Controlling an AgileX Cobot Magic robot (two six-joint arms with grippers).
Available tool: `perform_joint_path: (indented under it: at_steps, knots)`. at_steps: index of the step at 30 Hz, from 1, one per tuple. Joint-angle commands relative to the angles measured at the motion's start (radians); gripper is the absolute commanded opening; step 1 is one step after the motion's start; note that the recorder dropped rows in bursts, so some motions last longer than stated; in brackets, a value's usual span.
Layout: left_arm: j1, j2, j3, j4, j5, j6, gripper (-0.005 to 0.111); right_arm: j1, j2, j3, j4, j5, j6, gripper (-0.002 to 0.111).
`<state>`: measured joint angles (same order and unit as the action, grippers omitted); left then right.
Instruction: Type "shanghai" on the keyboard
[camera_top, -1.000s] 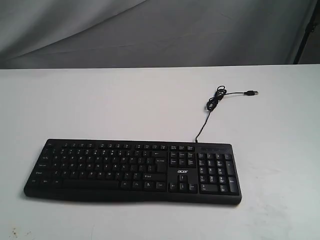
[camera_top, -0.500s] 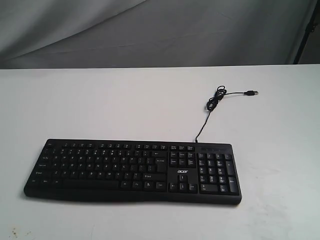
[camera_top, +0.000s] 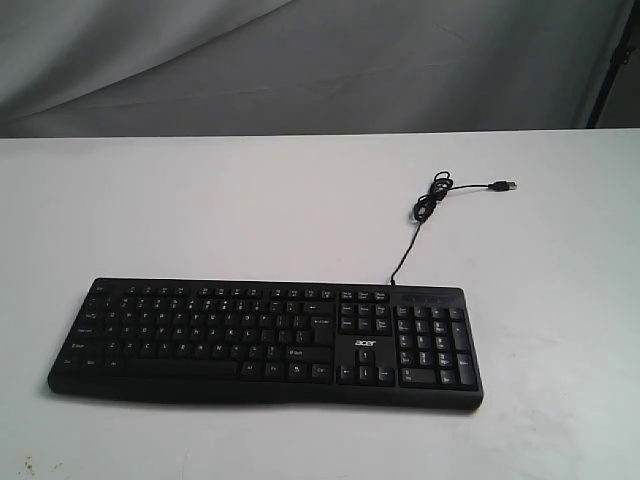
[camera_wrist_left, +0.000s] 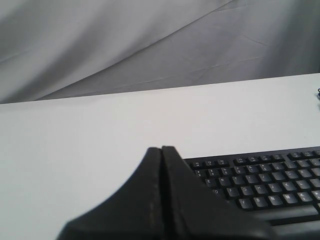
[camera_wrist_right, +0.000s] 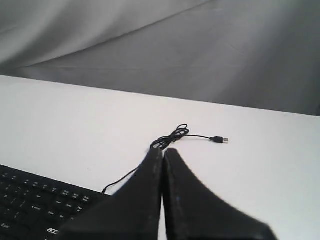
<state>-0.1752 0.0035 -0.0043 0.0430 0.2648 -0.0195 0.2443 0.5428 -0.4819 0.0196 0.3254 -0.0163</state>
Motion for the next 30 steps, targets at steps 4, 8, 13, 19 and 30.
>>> perform_joint_path:
  at_steps: [4, 8, 13, 19, 30]
  knots:
    - [-0.006, -0.003, 0.004, 0.005, -0.006, -0.003, 0.000, 0.316, 0.338, -0.010, -0.155, -0.325, 0.426, 0.000]
    - [-0.006, -0.003, 0.004, 0.005, -0.006, -0.003, 0.000, 0.490, 0.550, -0.094, -0.156, -0.435, 0.449, 0.000]
    - [-0.006, -0.003, 0.004, 0.005, -0.006, -0.003, 0.000, 0.619, 0.844, -0.332, -0.277, -0.387, 0.429, 0.000]
    - [-0.006, -0.003, 0.004, 0.005, -0.006, -0.003, 0.000, 0.714, 1.135, -0.650, -0.345, -0.137, 0.334, 0.000]
    - [-0.006, -0.003, 0.004, 0.005, -0.006, -0.003, 0.000, 0.792, 1.371, -0.894, -0.211, 0.000, 0.042, 0.000]
